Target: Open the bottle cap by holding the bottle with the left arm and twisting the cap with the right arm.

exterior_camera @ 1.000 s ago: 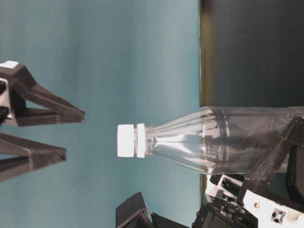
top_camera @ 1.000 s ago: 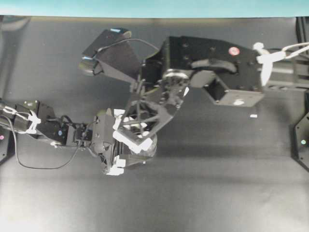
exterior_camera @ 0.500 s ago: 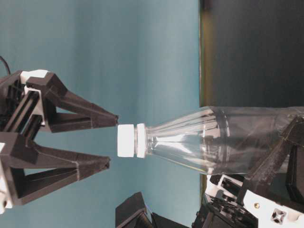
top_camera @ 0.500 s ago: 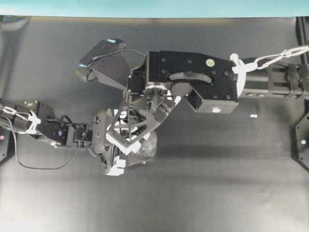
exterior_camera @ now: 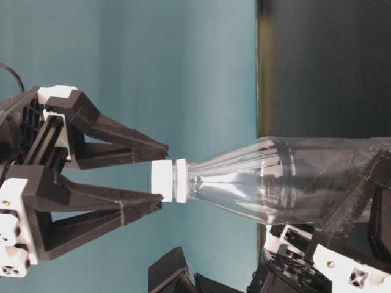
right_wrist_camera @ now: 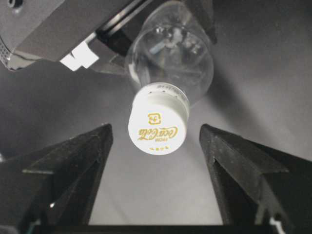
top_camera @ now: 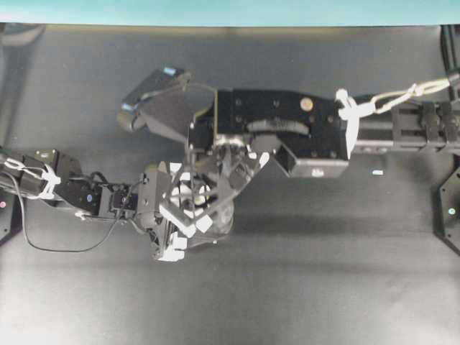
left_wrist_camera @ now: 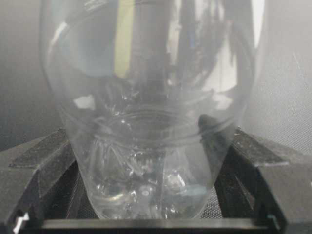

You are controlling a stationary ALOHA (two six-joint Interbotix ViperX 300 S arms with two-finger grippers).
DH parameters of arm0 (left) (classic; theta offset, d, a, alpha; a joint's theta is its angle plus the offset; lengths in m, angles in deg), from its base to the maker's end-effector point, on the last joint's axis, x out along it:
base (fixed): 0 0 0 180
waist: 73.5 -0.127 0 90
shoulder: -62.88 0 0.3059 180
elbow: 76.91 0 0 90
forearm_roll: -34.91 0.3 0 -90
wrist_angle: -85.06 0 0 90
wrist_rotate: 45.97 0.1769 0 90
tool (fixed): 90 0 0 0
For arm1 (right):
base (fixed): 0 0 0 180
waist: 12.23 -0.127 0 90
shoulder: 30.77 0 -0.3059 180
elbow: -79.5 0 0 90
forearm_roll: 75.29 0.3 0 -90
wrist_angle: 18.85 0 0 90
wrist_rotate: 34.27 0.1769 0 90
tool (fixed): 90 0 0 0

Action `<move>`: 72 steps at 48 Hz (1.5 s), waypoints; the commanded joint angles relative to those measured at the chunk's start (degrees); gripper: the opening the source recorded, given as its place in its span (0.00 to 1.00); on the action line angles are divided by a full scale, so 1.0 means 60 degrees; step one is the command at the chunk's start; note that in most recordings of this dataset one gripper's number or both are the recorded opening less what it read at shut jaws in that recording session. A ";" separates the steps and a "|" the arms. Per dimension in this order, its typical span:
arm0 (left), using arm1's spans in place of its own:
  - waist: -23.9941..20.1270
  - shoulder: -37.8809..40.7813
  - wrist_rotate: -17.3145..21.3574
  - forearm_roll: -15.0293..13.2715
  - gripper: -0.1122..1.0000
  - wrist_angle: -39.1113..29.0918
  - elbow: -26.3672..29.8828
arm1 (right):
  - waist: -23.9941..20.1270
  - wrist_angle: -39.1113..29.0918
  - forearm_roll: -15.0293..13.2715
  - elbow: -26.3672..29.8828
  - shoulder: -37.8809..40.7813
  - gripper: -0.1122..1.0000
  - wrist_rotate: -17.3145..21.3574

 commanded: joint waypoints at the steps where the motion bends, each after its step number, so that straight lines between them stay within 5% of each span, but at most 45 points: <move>1: 0.0088 -0.0044 -0.0015 0.0029 0.84 -0.0029 0.0044 | -0.0176 0.0029 -0.0029 0.0029 0.0000 0.71 0.0029; 29: 0.0103 -0.0044 -0.0015 0.0029 0.84 -0.0029 0.0015 | -0.0220 0.0293 -0.0073 -0.0176 -0.0029 0.49 0.0015; 72: 0.0117 -0.0044 -0.0132 0.0029 0.84 -0.0029 0.0015 | -0.0366 -0.0015 0.0059 -0.0176 -0.0029 0.51 -0.0513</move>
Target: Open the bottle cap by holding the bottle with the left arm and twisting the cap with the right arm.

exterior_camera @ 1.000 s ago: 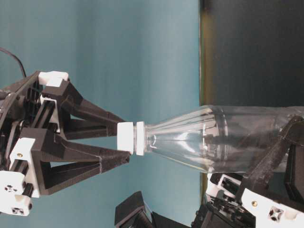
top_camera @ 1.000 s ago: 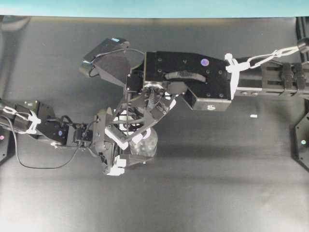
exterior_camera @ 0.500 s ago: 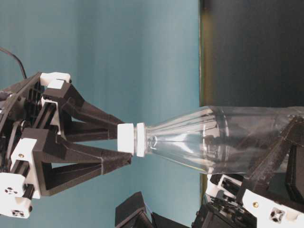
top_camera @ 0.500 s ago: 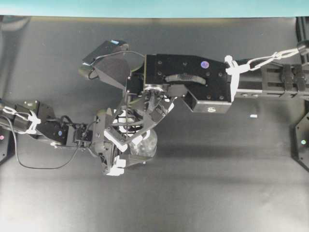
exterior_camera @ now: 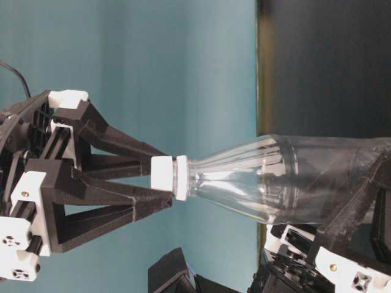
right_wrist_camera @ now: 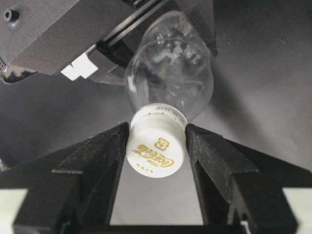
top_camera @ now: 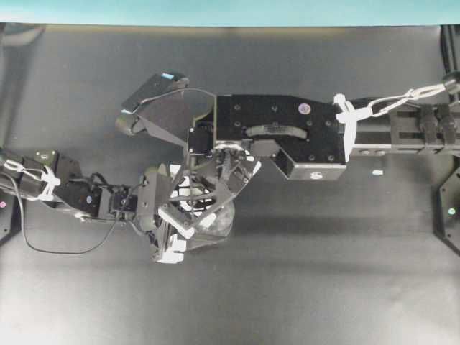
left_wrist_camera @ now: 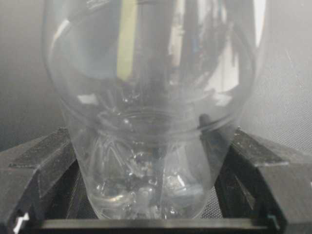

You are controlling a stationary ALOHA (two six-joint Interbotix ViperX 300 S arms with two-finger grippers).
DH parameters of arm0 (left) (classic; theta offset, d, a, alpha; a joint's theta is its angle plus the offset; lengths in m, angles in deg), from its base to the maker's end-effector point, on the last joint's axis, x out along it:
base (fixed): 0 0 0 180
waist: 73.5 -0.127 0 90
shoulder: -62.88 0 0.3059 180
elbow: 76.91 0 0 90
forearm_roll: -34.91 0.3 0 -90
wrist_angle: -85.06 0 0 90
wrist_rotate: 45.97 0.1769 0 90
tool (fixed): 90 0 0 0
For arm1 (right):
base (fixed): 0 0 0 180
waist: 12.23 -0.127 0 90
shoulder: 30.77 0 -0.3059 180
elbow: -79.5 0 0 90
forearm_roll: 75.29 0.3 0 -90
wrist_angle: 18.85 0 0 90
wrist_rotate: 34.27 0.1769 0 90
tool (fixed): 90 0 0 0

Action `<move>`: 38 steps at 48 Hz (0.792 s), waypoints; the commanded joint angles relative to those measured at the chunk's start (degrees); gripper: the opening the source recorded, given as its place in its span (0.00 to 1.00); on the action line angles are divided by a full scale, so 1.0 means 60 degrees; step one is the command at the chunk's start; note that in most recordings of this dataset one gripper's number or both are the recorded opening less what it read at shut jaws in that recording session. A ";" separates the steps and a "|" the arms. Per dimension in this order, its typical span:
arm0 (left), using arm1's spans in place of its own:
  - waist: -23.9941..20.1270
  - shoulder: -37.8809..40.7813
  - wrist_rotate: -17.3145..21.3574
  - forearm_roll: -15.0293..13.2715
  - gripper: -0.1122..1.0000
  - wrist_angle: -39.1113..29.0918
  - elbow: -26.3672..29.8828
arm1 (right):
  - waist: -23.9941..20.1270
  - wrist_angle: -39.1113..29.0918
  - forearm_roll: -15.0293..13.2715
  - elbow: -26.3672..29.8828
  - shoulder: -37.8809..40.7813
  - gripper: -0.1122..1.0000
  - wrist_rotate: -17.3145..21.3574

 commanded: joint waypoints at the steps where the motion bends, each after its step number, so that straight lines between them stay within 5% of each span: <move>1: 0.0059 -0.0044 -0.0117 0.0015 0.84 -0.0029 0.0029 | -0.0337 -0.0015 0.0103 0.0029 -0.0029 0.51 -0.0322; 12: 0.0059 -0.0059 -0.0161 0.0029 0.84 -0.0029 0.0000 | -0.0337 0.0029 0.0103 0.0029 -0.0015 0.63 -0.0483; 38: 0.0073 -0.0059 -0.0161 0.0015 0.84 -0.0029 -0.0015 | -0.0132 0.0132 0.0015 0.0132 0.0015 0.63 -0.0469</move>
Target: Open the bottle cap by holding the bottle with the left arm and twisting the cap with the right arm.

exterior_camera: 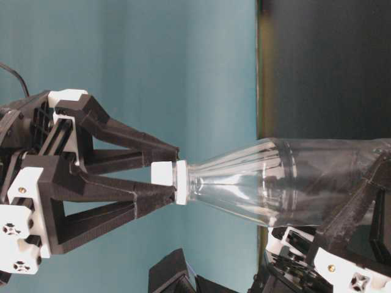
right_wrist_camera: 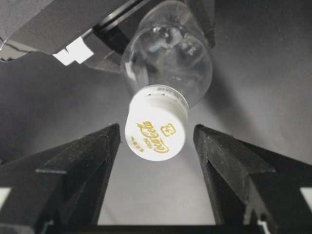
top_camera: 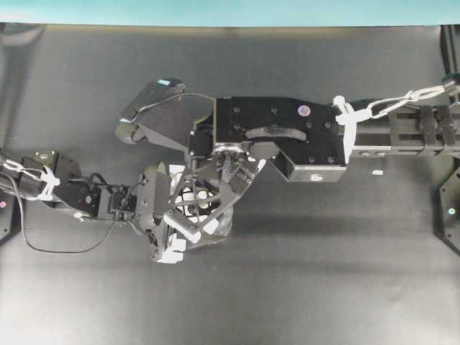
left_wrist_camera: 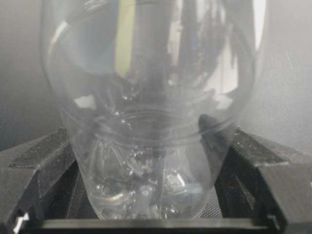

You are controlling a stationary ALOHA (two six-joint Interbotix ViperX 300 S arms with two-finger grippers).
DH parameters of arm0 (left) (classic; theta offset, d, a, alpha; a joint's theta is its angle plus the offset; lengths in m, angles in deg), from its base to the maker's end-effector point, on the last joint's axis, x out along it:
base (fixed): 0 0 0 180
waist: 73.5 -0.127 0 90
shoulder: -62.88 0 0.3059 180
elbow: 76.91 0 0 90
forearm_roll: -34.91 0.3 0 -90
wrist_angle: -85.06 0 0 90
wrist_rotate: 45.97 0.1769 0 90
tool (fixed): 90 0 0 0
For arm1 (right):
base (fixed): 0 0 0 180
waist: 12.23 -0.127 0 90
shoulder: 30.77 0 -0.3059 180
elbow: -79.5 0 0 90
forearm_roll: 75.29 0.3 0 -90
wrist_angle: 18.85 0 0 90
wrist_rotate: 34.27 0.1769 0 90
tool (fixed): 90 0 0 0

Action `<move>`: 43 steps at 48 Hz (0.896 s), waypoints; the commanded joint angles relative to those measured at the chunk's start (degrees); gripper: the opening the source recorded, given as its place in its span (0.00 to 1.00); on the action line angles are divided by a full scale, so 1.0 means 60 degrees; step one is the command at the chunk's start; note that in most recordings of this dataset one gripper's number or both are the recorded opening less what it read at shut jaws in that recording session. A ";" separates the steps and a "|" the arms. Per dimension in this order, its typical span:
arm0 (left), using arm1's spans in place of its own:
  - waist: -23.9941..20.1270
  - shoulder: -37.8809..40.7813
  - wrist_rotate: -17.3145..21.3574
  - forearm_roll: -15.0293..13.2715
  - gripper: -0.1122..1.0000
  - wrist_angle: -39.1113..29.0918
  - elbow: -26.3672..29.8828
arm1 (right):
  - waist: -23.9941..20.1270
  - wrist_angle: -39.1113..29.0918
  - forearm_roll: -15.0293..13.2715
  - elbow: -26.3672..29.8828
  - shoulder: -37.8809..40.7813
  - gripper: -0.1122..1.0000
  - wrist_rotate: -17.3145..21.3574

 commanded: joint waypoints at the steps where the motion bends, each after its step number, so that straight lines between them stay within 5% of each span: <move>1: 0.0088 -0.0044 -0.0029 0.0029 0.84 -0.0029 0.0029 | -0.0103 0.0029 -0.0015 0.0103 -0.0029 0.63 -0.0073; 9: 0.0088 -0.0044 -0.0015 0.0015 0.84 -0.0029 0.0015 | -0.0088 0.0015 -0.0015 0.0103 -0.0029 0.60 -0.0073; 17: 0.0073 -0.0044 -0.0015 0.0029 0.84 -0.0029 0.0029 | -0.0029 0.0015 -0.0015 0.0117 -0.0029 0.42 -0.0132; 26: 0.0088 -0.0029 -0.0015 0.0015 0.84 -0.0029 0.0015 | 0.0029 -0.0029 -0.0015 0.0132 -0.0029 0.42 -0.0366; 34: 0.0088 -0.0044 -0.0015 0.0029 0.84 -0.0029 0.0015 | 0.0059 -0.0059 -0.0015 0.0176 -0.0029 0.42 -0.2124; 43: 0.0088 -0.0044 -0.0015 0.0029 0.84 -0.0029 0.0015 | 0.0073 -0.0029 -0.0015 0.0205 -0.0029 0.42 -0.5273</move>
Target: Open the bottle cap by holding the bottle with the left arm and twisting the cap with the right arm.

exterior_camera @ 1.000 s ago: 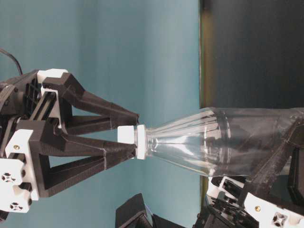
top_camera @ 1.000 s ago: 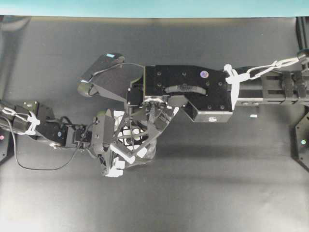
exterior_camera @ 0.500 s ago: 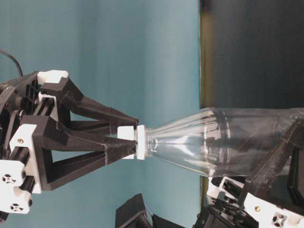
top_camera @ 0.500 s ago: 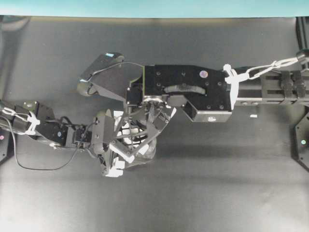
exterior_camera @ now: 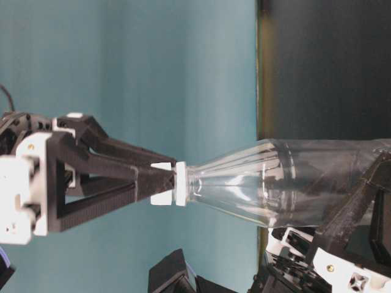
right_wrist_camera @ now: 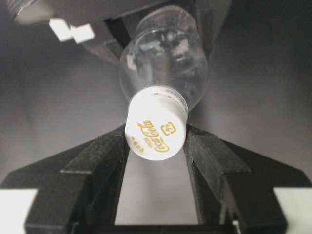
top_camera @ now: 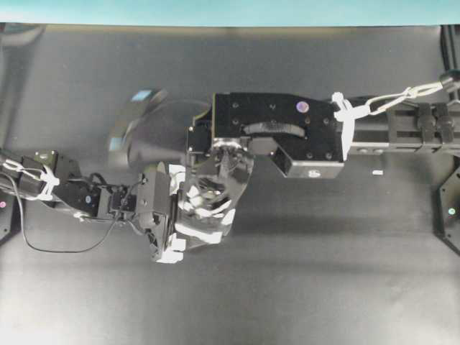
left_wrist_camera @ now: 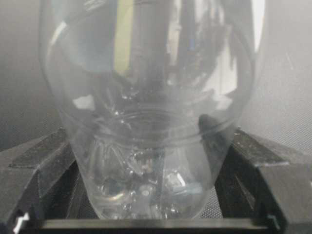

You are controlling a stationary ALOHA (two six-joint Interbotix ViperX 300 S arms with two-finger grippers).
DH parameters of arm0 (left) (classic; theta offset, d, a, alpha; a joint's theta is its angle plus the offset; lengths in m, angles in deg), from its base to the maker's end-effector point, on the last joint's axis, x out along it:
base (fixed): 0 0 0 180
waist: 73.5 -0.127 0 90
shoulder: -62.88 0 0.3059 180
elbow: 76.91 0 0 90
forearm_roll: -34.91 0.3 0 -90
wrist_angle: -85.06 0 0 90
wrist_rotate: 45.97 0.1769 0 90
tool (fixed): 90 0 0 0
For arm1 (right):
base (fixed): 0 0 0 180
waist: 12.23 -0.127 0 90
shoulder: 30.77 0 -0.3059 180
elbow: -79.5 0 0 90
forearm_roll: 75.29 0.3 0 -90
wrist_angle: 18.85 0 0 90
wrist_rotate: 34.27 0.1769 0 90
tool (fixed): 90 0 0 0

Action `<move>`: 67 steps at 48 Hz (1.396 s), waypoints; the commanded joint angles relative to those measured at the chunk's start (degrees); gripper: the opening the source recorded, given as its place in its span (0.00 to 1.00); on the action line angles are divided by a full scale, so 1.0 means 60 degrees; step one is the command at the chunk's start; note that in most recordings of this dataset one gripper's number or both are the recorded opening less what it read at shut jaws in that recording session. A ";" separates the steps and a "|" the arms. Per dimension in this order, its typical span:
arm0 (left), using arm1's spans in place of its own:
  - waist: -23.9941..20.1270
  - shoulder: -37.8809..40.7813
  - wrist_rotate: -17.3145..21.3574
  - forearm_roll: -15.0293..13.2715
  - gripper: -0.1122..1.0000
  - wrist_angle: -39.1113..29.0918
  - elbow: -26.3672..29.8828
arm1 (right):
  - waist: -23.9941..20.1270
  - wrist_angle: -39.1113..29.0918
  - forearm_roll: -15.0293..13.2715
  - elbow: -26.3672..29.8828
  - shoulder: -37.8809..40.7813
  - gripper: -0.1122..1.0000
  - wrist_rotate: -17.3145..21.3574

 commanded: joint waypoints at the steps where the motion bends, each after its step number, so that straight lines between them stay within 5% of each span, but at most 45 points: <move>1: 0.0088 -0.0044 -0.0015 0.0029 0.84 -0.0029 0.0029 | -0.0044 0.0044 -0.0015 0.0132 -0.0044 0.42 -0.1348; 18: 0.0088 -0.0029 -0.0015 0.0015 0.84 -0.0029 0.0029 | -0.0044 0.0396 -0.0015 0.0044 -0.0073 0.42 -0.6797; 27: 0.0073 -0.0044 -0.0015 0.0015 0.84 -0.0029 0.0029 | 0.0015 0.0366 -0.0015 0.0044 -0.0088 0.42 -0.8364; 62: 0.0088 -0.0044 -0.0015 0.0029 0.84 -0.0425 0.0103 | 0.0088 0.0703 -0.0015 -0.0776 -0.0645 0.42 -0.7544; 67: 0.0088 -0.0044 -0.0015 0.0029 0.84 -0.0454 0.0088 | 0.0088 0.0981 -0.0029 -0.0996 -0.0820 0.59 -0.7163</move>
